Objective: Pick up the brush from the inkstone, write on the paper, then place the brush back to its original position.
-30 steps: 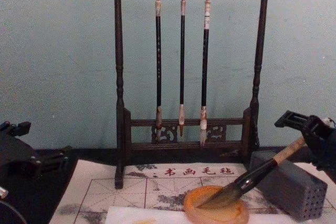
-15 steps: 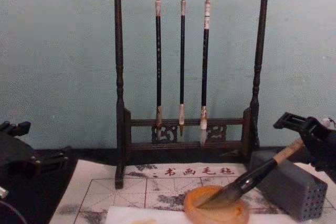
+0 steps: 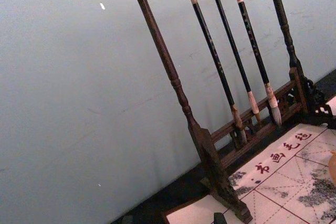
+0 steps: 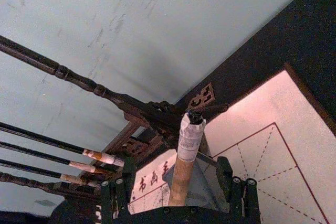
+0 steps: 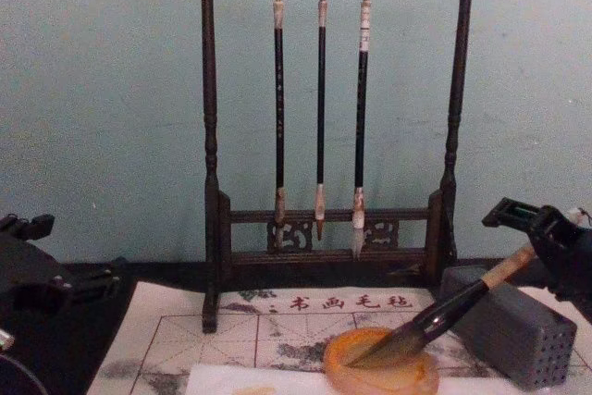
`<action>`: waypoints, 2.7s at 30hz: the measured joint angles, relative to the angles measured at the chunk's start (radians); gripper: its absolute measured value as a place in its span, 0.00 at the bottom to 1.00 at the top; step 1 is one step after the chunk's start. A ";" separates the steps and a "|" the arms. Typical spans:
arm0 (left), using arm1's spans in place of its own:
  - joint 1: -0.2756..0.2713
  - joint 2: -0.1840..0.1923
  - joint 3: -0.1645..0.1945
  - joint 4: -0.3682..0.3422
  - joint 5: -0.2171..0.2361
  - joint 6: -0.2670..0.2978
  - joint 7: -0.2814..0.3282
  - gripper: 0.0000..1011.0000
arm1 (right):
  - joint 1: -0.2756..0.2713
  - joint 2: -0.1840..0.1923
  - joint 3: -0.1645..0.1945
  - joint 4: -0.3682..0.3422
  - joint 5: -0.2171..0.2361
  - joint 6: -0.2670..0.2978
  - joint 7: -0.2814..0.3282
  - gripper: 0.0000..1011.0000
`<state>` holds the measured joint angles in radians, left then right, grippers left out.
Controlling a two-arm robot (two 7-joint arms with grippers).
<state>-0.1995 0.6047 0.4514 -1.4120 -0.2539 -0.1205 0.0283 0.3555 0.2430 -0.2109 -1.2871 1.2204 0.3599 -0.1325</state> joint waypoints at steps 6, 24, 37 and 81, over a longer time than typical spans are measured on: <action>0.000 0.000 0.000 0.000 0.000 0.000 0.000 0.99 | -0.001 -0.001 0.001 -0.001 0.000 0.001 0.000 0.88; 0.000 0.000 0.000 0.000 0.000 0.000 0.000 0.99 | -0.002 -0.001 0.003 -0.003 -0.001 0.003 0.001 0.37; 0.000 0.000 0.000 0.000 0.000 0.000 0.000 0.99 | -0.002 -0.001 0.003 -0.003 -0.001 0.003 0.001 0.18; 0.000 0.000 0.000 0.000 0.000 0.000 0.000 0.99 | -0.080 0.194 -0.126 -0.203 -0.126 -0.248 0.297 0.18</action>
<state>-0.1995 0.6047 0.4514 -1.4119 -0.2539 -0.1205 0.0283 0.2756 0.4371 -0.3365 -1.4905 1.0940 0.1119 0.1650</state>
